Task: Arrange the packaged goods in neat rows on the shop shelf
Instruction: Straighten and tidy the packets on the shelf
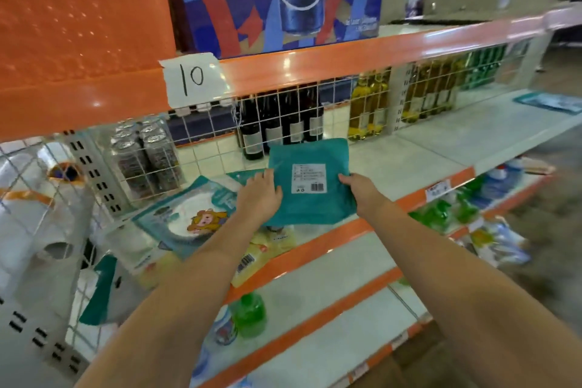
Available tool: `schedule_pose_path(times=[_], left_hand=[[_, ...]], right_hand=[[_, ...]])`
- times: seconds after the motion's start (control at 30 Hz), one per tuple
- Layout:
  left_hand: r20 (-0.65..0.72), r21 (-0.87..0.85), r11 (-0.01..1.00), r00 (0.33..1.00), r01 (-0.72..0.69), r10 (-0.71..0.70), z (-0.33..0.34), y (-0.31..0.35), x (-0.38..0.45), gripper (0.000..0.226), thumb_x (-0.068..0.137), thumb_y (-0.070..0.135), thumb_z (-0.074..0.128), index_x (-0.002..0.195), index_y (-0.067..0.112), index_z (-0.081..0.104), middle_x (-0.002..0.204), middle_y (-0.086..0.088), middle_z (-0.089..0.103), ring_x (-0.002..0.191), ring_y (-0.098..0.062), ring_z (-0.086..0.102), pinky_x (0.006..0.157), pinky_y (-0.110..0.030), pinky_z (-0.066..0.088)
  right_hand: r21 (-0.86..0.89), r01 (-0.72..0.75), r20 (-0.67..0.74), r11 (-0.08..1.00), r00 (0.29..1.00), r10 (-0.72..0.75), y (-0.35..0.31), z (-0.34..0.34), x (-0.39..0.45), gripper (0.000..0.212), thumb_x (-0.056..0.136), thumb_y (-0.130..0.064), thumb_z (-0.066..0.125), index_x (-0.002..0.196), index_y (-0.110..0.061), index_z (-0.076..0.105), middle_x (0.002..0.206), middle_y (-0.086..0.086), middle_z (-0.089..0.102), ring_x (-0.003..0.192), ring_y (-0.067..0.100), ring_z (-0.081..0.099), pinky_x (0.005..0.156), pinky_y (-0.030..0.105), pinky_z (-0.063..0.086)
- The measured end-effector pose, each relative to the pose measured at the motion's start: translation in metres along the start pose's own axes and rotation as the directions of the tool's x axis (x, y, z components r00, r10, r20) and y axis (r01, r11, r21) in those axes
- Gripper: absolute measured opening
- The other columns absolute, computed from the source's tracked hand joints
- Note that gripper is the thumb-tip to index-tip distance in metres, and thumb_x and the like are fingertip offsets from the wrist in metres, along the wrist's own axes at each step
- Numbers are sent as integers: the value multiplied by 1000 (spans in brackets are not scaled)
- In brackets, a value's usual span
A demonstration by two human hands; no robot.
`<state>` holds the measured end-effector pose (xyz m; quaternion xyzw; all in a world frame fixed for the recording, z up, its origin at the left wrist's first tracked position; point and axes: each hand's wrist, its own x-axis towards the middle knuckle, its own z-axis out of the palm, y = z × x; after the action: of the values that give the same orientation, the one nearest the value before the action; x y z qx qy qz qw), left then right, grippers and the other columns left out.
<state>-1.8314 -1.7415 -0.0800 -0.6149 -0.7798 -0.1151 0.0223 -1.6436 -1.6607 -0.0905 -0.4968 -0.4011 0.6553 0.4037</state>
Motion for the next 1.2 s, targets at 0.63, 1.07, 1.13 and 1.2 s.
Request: schedule_pose_path(times=[0.63,1.07,1.13,1.2], left_hand=[[77,-42,932,929,-360,362,44,199,40,48,100,33,35,144,13,31,137,-10,47,121,-26,48,97,-40,41],[108,-49,823,817,-565,567,74,369,36,47,100,36,32,141,14,33,137,-9,47,122,-27,47,98,-42,38],[94,-87,796,790,-599,605,76,395,34,42,99,36,36,134,14,41,133,-9,50,119,-28,49,96,-43,39],[100,-118,768,762,-629,640,79,418,34,40,98,36,37,130,14,44,128,-10,51,117,-28,50,96,-43,39]], right_hand=[[108,123,-345,987,935,-79,-24,-204,-19,18,96,-5,49,111,1,56,121,24,59,72,22,58,70,36,50],[156,202,-585,967,808,-74,-31,-361,-53,22,96,-6,51,116,1,56,123,16,60,82,27,61,92,46,48],[164,197,-621,967,782,-54,-30,-385,-60,22,96,-7,51,116,0,56,123,18,60,88,30,61,87,44,48],[164,189,-659,968,751,-35,-30,-405,-67,32,96,-7,50,126,2,52,125,21,59,96,30,60,86,45,48]])
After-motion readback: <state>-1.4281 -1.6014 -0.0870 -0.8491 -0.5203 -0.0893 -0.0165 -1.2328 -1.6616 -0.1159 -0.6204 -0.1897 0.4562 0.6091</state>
